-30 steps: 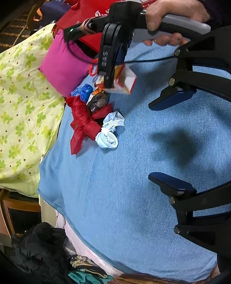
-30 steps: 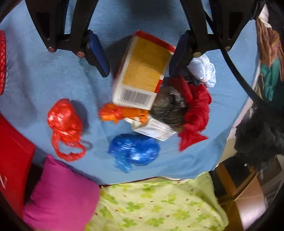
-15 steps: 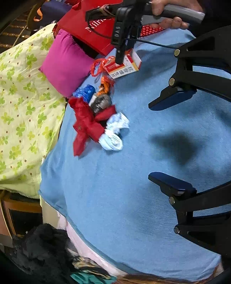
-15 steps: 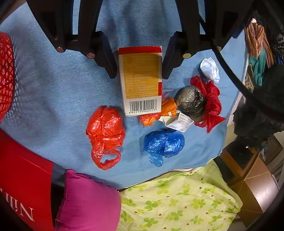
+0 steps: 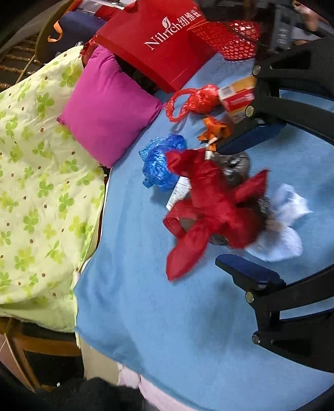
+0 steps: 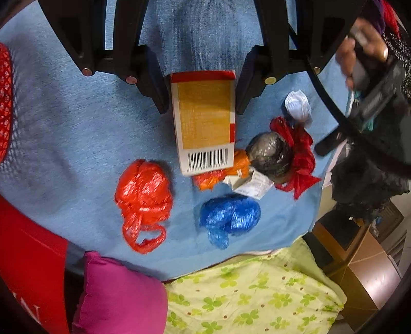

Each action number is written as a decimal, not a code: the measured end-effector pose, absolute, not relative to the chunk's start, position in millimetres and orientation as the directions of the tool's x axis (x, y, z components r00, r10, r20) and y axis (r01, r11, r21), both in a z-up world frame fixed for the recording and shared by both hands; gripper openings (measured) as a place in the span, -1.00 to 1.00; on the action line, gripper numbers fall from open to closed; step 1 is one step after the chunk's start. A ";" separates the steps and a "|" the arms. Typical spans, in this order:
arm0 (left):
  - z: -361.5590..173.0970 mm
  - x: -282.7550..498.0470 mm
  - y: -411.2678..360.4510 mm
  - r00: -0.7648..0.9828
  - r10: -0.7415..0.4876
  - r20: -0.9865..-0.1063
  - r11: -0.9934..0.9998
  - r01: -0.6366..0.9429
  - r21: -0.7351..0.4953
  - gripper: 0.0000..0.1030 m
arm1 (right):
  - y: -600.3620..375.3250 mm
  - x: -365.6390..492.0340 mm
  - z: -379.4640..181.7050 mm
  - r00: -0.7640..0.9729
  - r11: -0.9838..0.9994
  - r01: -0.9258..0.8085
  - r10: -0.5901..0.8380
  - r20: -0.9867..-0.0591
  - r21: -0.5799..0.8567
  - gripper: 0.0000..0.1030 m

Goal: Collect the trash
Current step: 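Grasp the red ribbon bundle with the left tool, then lift the medicine box with right tool while left tool lifts the red ribbon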

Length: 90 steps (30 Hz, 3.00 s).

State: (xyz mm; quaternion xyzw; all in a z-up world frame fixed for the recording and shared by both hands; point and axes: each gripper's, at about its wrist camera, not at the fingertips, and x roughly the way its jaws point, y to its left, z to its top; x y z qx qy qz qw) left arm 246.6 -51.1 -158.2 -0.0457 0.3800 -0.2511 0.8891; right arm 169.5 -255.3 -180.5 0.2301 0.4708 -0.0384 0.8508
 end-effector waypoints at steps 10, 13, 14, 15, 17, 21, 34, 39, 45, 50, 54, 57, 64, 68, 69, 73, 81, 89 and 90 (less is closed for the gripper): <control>-165.7 263.0 -63.5 0.561 -0.494 -0.664 0.857 0.442 -0.265 0.03 | -244.0 173.7 -182.5 0.542 0.903 0.261 0.155 -0.826 0.341 0.08; -162.7 262.2 -58.4 0.558 -0.506 -0.657 0.851 0.445 -0.278 -0.23 | -239.4 174.1 -177.8 0.545 0.918 0.258 0.120 -0.830 0.302 0.09; -161.8 262.4 -57.1 0.563 -0.504 -0.655 0.853 0.443 -0.276 -0.25 | -236.4 173.8 -174.2 0.553 0.927 0.251 0.099 -0.827 0.279 0.10; -160.8 262.2 -54.5 0.568 -0.503 -0.651 0.854 0.440 -0.276 -0.28 | -234.6 173.5 -171.7 0.559 0.932 0.246 0.089 -0.824 0.268 0.19; -158.7 262.2 -48.4 0.574 -0.512 -0.639 0.852 0.432 -0.295 -0.34 | -231.7 172.5 -168.3 0.571 0.936 0.237 0.082 -0.817 0.260 0.31; -146.7 257.6 -33.6 0.598 -0.530 -0.601 0.846 0.427 -0.320 -0.35 | -233.2 171.1 -166.2 0.579 0.933 0.252 0.068 -0.813 0.258 0.32; -117.7 223.2 -2.6 0.639 -0.573 -0.514 0.819 0.472 -0.326 -0.35 | -217.7 176.4 -168.0 0.587 0.951 0.256 -0.008 -0.810 0.176 -0.01; -121.4 219.4 -11.8 0.622 -0.576 -0.531 0.815 0.493 -0.306 -0.35 | -218.4 176.2 -170.9 0.585 0.954 0.248 -0.010 -0.811 0.167 -0.05; -125.3 209.5 -16.4 0.606 -0.585 -0.540 0.806 0.505 -0.307 -0.35 | -220.4 170.0 -165.2 0.609 0.951 0.244 0.000 -0.793 0.188 -0.06; -129.7 205.2 -19.4 0.600 -0.576 -0.555 0.812 0.500 -0.302 -0.35 | -223.8 164.2 -158.1 0.634 0.947 0.241 0.011 -0.773 0.212 -0.06; -136.3 199.3 -12.4 0.596 -0.575 -0.561 0.815 0.475 -0.331 -0.35 | -226.9 160.0 -151.7 0.657 0.945 0.237 0.013 -0.754 0.224 -0.06; -141.5 191.5 -8.5 0.594 -0.569 -0.569 0.820 0.462 -0.338 -0.35 | -229.1 157.6 -148.0 0.669 0.943 0.233 0.021 -0.743 0.237 -0.06; -152.4 169.5 -7.6 0.582 -0.564 -0.586 0.823 0.448 -0.349 -0.35 | -228.8 151.0 -141.4 0.689 0.946 0.212 0.032 -0.724 0.244 -0.06; -154.1 149.4 -6.4 0.580 -0.566 -0.586 0.822 0.451 -0.348 -0.35 | -230.9 145.9 -137.2 0.702 0.946 0.208 0.031 -0.712 0.247 -0.06; -154.7 143.1 -5.7 0.581 -0.564 -0.587 0.823 0.450 -0.346 -0.35 | -231.5 145.1 -136.5 0.703 0.946 0.208 0.034 -0.710 0.251 -0.06; -156.5 120.4 -3.1 0.576 -0.556 -0.599 0.828 0.446 -0.340 -0.35 | -231.2 141.6 -133.1 0.711 0.945 0.199 0.043 -0.702 0.260 -0.06; -145.7 93.6 1.4 0.575 -0.549 -0.607 0.832 0.447 -0.329 -0.34 | -220.9 129.2 -117.5 0.759 0.964 0.153 0.027 -0.650 0.219 -0.06; -134.7 74.6 -11.0 0.560 -0.541 -0.628 0.831 0.471 -0.296 -0.34 | -218.1 109.2 -100.7 0.810 0.972 0.119 0.022 -0.586 0.202 -0.06; -132.9 72.1 -12.9 0.558 -0.543 -0.628 0.829 0.477 -0.293 -0.34 | -217.9 106.5 -99.1 0.816 0.972 0.115 0.026 -0.578 0.206 -0.06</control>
